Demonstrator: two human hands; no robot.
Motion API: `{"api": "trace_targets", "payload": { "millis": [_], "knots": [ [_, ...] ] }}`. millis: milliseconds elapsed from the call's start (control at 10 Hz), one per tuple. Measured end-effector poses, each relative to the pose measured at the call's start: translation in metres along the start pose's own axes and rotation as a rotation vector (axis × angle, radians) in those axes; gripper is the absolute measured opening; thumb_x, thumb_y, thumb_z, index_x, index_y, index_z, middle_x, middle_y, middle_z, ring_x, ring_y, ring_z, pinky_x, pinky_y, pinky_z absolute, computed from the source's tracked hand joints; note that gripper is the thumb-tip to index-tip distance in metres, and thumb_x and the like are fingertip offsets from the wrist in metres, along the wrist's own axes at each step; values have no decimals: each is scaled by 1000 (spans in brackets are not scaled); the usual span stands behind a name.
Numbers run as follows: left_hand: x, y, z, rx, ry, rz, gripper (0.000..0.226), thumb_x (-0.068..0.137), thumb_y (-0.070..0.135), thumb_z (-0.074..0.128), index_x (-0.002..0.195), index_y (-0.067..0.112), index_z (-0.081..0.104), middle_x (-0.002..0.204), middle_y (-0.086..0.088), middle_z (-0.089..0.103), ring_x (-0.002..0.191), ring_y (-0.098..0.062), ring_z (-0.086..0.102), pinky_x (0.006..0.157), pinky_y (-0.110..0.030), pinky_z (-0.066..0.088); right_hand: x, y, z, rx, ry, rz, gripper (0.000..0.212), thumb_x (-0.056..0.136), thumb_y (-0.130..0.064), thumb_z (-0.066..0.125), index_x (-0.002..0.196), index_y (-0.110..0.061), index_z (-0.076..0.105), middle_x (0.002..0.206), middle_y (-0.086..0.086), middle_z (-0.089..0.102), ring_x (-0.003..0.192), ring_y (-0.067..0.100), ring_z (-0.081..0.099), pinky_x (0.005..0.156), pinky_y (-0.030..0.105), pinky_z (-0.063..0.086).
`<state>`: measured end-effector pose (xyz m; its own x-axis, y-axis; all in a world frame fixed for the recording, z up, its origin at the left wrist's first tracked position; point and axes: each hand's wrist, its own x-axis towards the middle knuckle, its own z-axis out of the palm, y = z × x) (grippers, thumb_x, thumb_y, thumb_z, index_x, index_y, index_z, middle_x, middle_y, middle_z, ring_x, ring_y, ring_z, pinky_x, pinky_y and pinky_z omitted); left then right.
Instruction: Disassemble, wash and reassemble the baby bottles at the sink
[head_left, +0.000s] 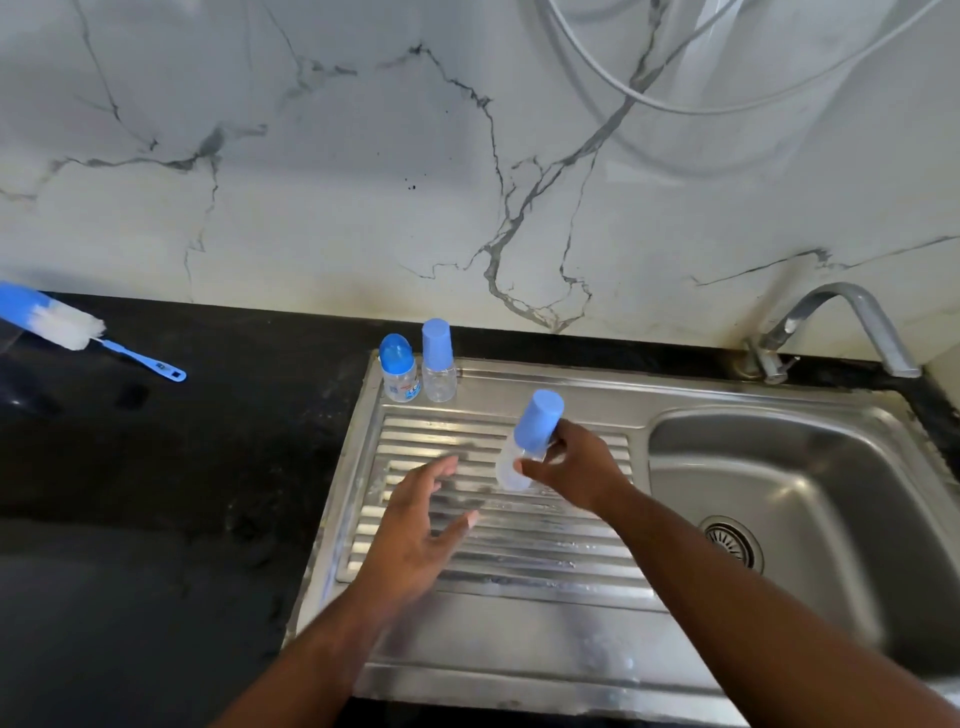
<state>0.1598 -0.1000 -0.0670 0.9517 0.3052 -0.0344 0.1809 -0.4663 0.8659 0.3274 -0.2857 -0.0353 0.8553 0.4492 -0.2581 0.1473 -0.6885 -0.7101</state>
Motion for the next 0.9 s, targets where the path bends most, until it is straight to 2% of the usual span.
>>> {"api": "trace_targets", "payload": {
  "millis": [100, 200, 300, 600, 700, 800, 900],
  "knots": [
    [13, -4, -6, 7, 21, 2, 61, 90, 38, 73, 143, 43, 42, 140, 19, 49, 127, 6, 45, 90, -6, 41, 40, -15, 2, 6, 63, -21, 53, 80, -33, 86, 124, -17, 61, 104, -7, 62, 83, 4, 57, 63, 9, 35],
    [23, -12, -7, 17, 32, -2, 61, 91, 40, 72, 145, 43, 43, 140, 20, 50, 127, 5, 47, 93, -10, 43, 76, -32, 7, -5, 122, -50, 51, 79, -32, 86, 121, -15, 63, 107, -3, 64, 89, 10, 58, 66, 15, 38],
    [30, -21, -5, 23, 44, -17, 61, 91, 39, 73, 144, 45, 43, 140, 22, 51, 128, 2, 48, 99, -23, 46, 101, -45, 13, -24, 117, -72, 52, 81, -31, 85, 123, -13, 62, 111, -1, 61, 95, 13, 57, 78, 24, 41],
    [40, -33, -7, 25, 41, -49, 57, 92, 39, 70, 143, 45, 44, 140, 22, 51, 128, 0, 49, 102, -31, 49, 126, -39, 36, -66, 97, -88, 47, 83, -26, 83, 122, -12, 62, 105, -6, 55, 95, 12, 56, 79, 25, 38],
    [40, -34, -8, 14, 40, -54, 57, 93, 39, 70, 143, 45, 44, 140, 22, 51, 128, 1, 49, 103, -31, 48, 124, -36, 40, -33, 98, -85, 56, 83, -28, 83, 131, -14, 57, 116, -1, 58, 104, 17, 58, 85, 27, 42],
    [41, -33, -8, 11, 60, -47, 56, 92, 38, 70, 142, 44, 45, 139, 23, 52, 127, 2, 49, 102, -30, 48, 122, -30, 42, -1, 105, -104, 75, 81, -32, 85, 145, -17, 48, 136, 4, 54, 120, 22, 56, 100, 37, 47],
    [40, -25, -10, -13, 71, -43, 55, 92, 38, 71, 141, 44, 47, 138, 24, 52, 127, 2, 49, 102, -28, 47, 114, -24, 39, -2, 130, -61, 87, 81, -38, 84, 154, -20, 38, 149, 4, 44, 130, 24, 51, 108, 44, 46]
  ]
}}
